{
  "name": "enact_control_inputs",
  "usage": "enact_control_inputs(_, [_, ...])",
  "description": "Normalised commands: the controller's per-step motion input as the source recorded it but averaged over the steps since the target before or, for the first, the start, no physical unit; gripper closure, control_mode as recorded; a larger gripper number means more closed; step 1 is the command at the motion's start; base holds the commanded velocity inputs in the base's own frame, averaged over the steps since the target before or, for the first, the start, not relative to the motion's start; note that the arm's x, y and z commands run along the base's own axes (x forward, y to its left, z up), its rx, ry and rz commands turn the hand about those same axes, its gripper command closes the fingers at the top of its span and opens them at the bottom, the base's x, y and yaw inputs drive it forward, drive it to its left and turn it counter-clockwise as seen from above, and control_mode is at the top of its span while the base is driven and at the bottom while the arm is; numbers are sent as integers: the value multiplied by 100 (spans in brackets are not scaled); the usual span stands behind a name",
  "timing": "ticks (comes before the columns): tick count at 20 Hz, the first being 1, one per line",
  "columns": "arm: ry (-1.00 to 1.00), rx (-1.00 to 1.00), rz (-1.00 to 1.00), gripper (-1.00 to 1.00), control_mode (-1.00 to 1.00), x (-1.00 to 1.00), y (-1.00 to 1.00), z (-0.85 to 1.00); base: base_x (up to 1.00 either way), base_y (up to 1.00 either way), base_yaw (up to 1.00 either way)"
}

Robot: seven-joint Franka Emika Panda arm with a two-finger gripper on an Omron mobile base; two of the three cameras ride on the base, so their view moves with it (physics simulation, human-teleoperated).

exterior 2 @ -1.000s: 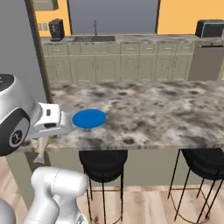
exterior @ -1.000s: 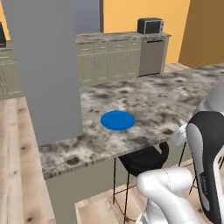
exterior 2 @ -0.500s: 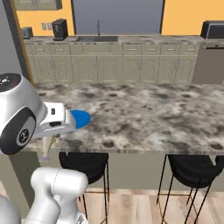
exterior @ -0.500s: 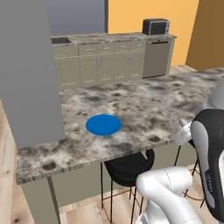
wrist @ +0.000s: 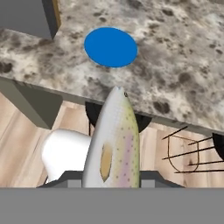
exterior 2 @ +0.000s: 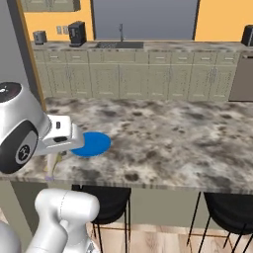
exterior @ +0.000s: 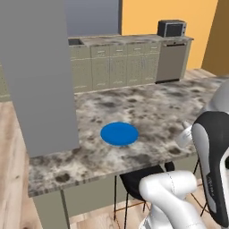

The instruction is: Take the fish from the fridge and place it on the digital scale on the counter by the fridge. Wait a few seconds for a reading, then move it to the plate on the dining counter.

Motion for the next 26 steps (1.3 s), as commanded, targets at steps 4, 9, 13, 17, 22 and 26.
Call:
enact_control_inputs(4, [0,0,0,100,100,0,0,0,9,15,11])
enact_control_inputs(9, [0,0,0,100,100,0,0,0,0,0,0])
enact_control_inputs(13, [12,0,4,100,-100,43,22,-15,2,0,0])
enact_control_inputs(17, [15,0,13,100,-100,91,64,-30,0,0,0])
enact_control_inputs(22, [24,-1,7,100,-100,100,93,-36,0,0,0])
enact_control_inputs(26, [21,-1,0,100,-100,100,52,-58,0,0,0])
